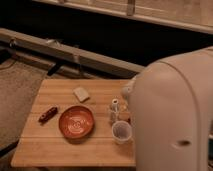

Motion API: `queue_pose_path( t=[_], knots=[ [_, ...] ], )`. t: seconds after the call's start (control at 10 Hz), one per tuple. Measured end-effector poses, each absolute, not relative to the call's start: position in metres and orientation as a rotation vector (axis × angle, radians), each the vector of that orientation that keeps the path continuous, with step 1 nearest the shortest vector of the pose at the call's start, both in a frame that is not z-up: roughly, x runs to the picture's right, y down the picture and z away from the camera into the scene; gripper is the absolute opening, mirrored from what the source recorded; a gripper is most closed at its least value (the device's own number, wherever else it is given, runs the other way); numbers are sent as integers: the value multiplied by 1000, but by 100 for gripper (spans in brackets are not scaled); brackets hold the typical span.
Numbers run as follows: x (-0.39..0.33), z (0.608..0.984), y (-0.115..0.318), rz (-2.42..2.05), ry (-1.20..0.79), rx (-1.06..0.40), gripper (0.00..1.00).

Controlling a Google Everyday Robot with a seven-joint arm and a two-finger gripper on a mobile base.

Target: Place the eraser in the ceramic cup

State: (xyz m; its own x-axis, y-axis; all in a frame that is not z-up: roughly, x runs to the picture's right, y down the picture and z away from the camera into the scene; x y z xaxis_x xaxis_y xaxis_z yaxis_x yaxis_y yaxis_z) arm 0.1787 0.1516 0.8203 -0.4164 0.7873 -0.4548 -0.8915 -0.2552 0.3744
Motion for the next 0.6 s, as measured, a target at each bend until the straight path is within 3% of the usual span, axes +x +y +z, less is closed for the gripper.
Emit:
queue_pose_path(
  t=[0.6],
  knots=[
    [212, 848, 144, 1985, 774, -313, 80]
  ],
)
